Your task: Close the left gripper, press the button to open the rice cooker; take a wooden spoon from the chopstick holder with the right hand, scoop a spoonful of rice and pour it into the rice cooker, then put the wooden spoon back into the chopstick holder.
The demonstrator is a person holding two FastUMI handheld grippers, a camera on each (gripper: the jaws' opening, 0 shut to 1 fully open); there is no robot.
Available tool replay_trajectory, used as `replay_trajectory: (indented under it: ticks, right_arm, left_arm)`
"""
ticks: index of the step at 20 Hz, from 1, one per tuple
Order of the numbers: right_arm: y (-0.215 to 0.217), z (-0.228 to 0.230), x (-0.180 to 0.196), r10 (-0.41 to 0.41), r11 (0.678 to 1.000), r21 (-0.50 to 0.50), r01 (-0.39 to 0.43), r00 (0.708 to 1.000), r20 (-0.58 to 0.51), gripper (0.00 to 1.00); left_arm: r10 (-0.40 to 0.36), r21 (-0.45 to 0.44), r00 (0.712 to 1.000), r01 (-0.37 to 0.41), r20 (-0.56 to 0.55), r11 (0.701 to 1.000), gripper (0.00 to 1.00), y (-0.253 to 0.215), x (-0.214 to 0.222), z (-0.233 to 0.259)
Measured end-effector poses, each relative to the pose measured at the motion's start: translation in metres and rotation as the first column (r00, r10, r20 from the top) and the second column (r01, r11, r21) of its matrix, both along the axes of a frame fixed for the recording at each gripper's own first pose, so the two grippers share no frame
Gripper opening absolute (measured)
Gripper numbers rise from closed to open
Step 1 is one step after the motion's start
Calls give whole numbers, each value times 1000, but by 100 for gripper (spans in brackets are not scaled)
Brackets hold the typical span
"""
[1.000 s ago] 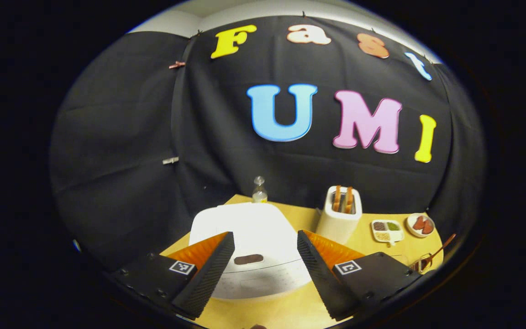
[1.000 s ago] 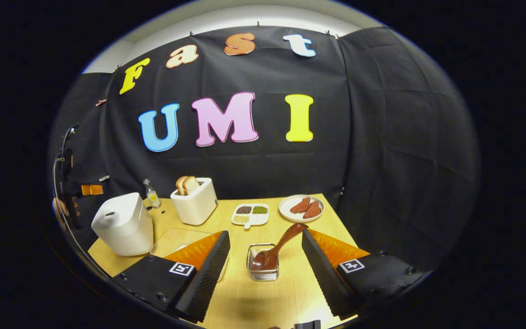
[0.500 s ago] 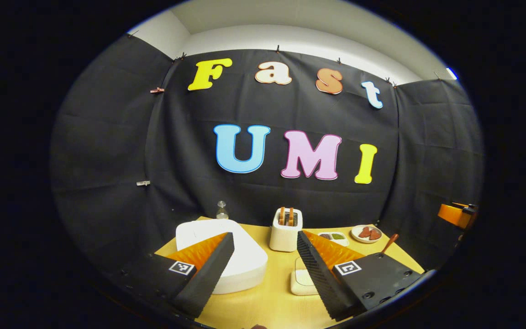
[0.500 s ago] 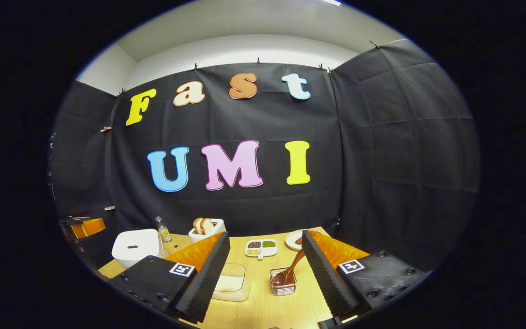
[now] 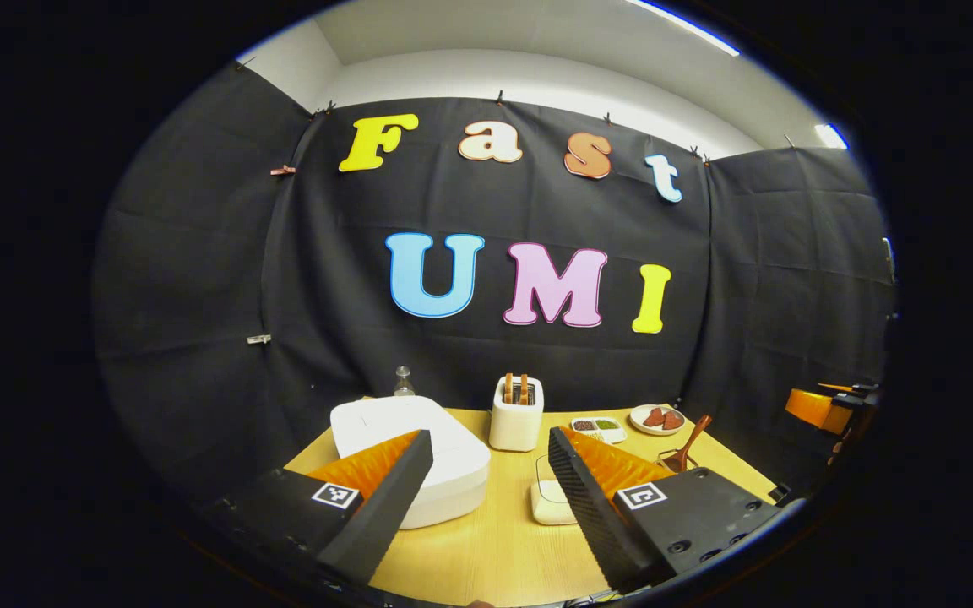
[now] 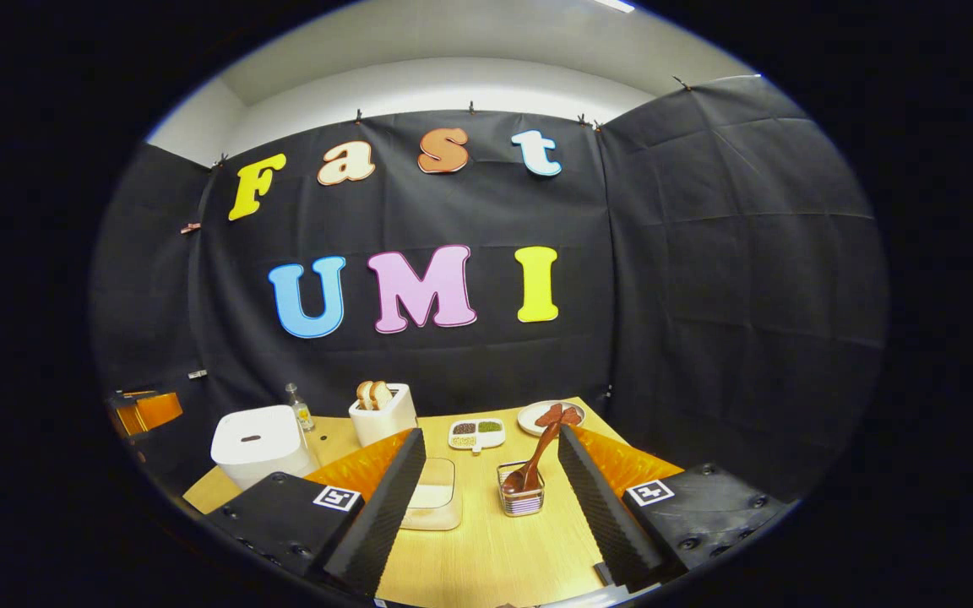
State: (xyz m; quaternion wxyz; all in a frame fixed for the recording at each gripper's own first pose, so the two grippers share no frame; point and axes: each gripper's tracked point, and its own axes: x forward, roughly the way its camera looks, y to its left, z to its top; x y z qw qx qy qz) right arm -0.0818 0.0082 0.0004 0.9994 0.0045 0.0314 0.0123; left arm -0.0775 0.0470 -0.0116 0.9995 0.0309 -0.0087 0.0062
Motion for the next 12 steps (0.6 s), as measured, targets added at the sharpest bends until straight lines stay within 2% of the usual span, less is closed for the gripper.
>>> replay_trajectory:
  ticks: [6, 12]
  right_arm:
    - [6, 4, 8, -4, 1000, -26, 4, 1000, 3, 98]
    - [5, -1, 21, -6, 1000, -11, 6, 1000, -7, 98]
  left_arm:
    - [-8, -6, 1000, 8, 5, 1000, 95, 2, 13, 1]
    - [1, 9, 1000, -1, 8, 1000, 95, -4, 19, -3]
